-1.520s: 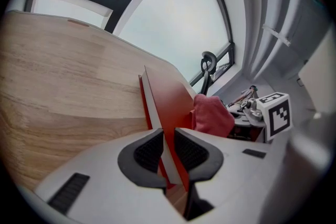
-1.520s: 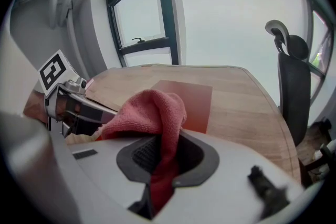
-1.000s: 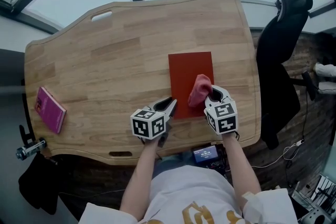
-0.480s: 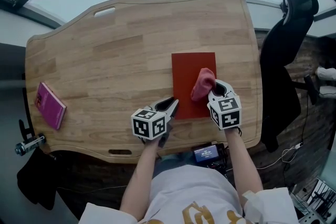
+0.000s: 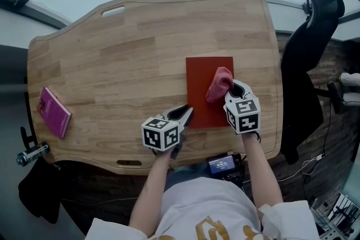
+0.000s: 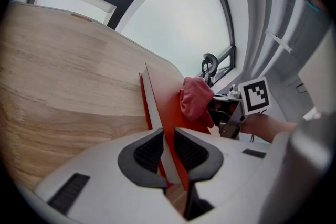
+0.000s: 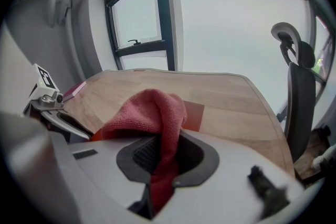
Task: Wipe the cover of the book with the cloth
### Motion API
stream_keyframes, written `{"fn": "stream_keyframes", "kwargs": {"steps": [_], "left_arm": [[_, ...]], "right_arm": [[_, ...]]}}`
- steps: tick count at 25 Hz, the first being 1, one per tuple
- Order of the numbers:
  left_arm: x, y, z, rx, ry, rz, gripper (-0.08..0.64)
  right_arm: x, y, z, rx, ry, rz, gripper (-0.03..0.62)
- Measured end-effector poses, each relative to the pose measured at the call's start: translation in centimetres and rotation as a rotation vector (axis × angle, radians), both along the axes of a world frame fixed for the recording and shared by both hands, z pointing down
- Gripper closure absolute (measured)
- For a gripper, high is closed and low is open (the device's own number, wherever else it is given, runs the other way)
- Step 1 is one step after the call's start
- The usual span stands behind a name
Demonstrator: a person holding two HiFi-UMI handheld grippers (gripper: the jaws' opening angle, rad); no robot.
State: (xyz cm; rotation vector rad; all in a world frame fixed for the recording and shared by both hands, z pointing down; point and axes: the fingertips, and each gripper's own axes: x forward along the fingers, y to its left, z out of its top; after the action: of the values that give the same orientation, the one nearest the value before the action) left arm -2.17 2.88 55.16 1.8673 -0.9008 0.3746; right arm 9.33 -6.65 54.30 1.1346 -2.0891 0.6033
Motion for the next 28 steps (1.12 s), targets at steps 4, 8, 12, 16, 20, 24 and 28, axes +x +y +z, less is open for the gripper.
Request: {"fn": "stream_keyframes", "kwargs": {"steps": [4,8,12,16,20,24,28], "left_arm": [[0.0,-0.1,0.0,0.001,-0.002,-0.006,0.489],[0.0,-0.1,0.0,0.0,0.0,-0.002,0.489],[0.0,-0.1,0.0,-0.002,0.003,-0.001,0.489],[0.0,-0.1,0.0,-0.002,0.004,0.001,0.489],[0.1,-0.1,-0.1,-0.003,0.005,0.0,0.489],[-0.1,0.0,0.0,-0.006,0.005,0.001,0.489],[-0.1,0.1,0.0,-0.005,0.004,-0.002,0.489]], "right_arm": [[-0.2,-1.0,0.0,0.012,0.019,-0.001,0.532],[-0.5,-1.7,-0.1,0.023,0.033,-0.007,0.534],[-1.0,-2.4,-0.2,0.045,0.083,-0.05,0.534],[-1.6,-2.8,-0.3,0.053,0.107,-0.075,0.534],[-2.2,-3.1,-0.3,0.061,0.11,-0.087,0.534],[-3.3,-3.1,-0.4,0.083,0.13,-0.147,0.534],[-4.4,-2.8,-0.4,0.086,0.129,-0.174,0.534]]}}
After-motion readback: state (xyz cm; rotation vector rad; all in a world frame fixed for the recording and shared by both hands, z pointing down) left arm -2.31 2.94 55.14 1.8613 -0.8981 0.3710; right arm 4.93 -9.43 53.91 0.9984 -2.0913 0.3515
